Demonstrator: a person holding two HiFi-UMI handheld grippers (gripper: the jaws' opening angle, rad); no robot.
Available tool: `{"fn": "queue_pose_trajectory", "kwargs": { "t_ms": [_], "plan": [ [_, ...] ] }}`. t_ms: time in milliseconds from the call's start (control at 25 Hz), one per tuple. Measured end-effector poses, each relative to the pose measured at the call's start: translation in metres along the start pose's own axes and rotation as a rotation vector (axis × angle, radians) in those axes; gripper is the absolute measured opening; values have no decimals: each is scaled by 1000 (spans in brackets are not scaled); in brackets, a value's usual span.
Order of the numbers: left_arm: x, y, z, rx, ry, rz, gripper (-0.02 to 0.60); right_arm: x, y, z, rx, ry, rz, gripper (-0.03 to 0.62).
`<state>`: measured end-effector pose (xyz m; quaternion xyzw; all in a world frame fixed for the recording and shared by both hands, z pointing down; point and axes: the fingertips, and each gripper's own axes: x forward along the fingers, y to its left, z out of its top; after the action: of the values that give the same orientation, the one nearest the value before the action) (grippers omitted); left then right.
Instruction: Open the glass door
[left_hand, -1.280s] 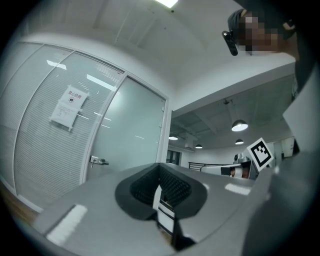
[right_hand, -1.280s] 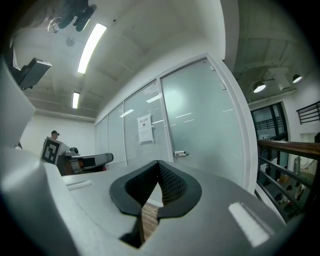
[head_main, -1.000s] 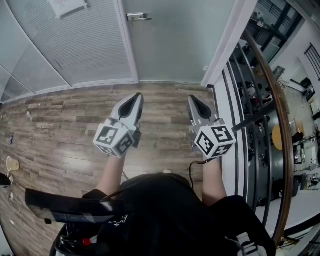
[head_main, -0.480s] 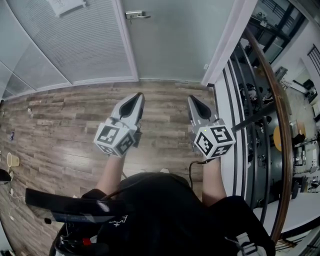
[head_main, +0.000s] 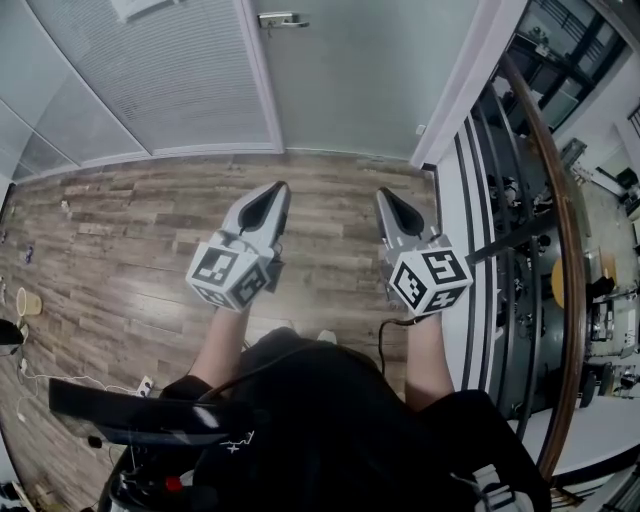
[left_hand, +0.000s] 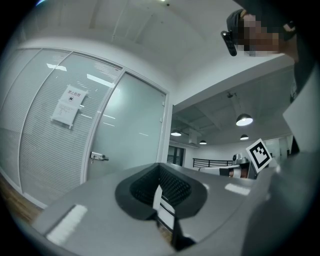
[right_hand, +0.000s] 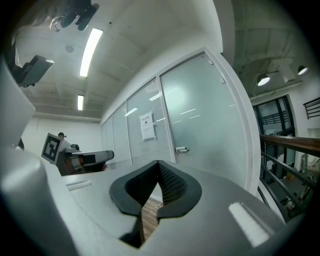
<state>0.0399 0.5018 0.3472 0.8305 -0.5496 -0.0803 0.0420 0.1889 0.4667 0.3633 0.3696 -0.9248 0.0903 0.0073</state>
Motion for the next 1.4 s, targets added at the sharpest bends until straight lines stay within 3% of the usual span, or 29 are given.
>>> {"fn": "queue_pose_trajectory", "kwargs": {
  "t_ms": [360,760,1400],
  "plan": [
    [-1,2,-5,-7,10,13,-2,2,1,-5,7,7,23,2],
    [8,10,-15,-18,20,-22,-2,10,2,-11,0,23,20,2],
    [63,86,-5,-45,13,-80,-2,98,-10,6,-40,31,-22,3]
  ]
}}
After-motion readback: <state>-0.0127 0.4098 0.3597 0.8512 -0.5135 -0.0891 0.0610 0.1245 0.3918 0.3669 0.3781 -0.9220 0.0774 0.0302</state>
